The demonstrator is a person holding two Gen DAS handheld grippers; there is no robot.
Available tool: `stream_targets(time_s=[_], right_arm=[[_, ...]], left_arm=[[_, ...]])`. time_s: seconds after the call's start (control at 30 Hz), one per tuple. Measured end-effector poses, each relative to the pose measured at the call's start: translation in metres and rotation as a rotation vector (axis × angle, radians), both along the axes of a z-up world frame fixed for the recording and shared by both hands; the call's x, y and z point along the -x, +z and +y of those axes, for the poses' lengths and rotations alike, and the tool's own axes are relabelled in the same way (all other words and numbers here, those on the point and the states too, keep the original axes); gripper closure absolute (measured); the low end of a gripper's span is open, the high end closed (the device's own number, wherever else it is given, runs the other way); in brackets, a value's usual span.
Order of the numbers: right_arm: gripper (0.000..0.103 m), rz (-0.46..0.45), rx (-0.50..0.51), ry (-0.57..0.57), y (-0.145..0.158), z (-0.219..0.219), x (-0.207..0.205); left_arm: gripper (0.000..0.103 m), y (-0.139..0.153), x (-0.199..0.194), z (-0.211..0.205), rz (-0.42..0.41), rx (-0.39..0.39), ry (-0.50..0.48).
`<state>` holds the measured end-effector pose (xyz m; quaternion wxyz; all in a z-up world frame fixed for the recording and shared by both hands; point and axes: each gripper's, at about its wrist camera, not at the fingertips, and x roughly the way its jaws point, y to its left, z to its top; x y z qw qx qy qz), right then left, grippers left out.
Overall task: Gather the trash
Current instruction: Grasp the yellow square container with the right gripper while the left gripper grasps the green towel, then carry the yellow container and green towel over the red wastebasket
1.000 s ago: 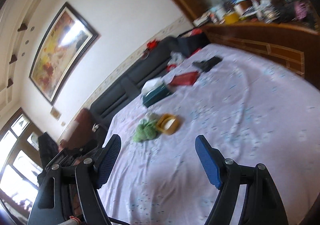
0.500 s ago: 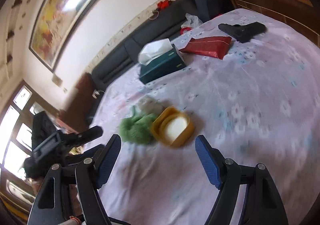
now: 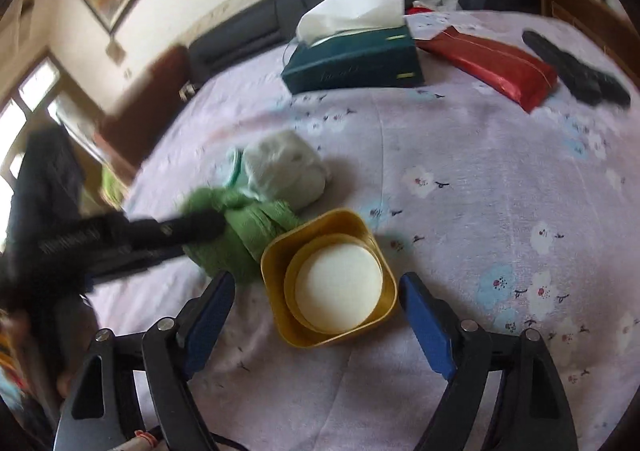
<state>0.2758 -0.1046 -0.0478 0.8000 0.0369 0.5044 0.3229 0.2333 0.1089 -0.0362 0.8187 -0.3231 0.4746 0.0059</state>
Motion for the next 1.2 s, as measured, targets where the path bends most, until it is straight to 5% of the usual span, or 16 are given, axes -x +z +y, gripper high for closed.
stream_targets(time_s=[0.13, 0.27, 0.5, 0.83, 1.2], right_arm=[[0.015, -0.003, 0.060, 0.036, -0.007, 0.014, 0.013], [0.032, -0.051, 0.166, -0.007, -0.006, 0.019, 0.021], [0.032, -0.048, 0.058, -0.142, 0.025, -0.025, 0.059], [0.032, -0.208, -0.191, -0.480, 0.117, -0.147, 0.234], [0.032, -0.385, -0.166, -0.820, 0.200, -0.270, 0.404]], left_arm=[[0.072, -0.001, 0.010, 0.010, -0.002, 0.010, 0.018], [0.072, 0.002, 0.017, 0.008, 0.000, -0.003, 0.010], [0.074, 0.016, 0.052, -0.010, -0.027, 0.018, -0.027], [0.074, 0.092, 0.157, -0.095, -0.239, 0.034, -0.244], [0.074, 0.167, 0.220, -0.239, -0.387, 0.157, -0.580]])
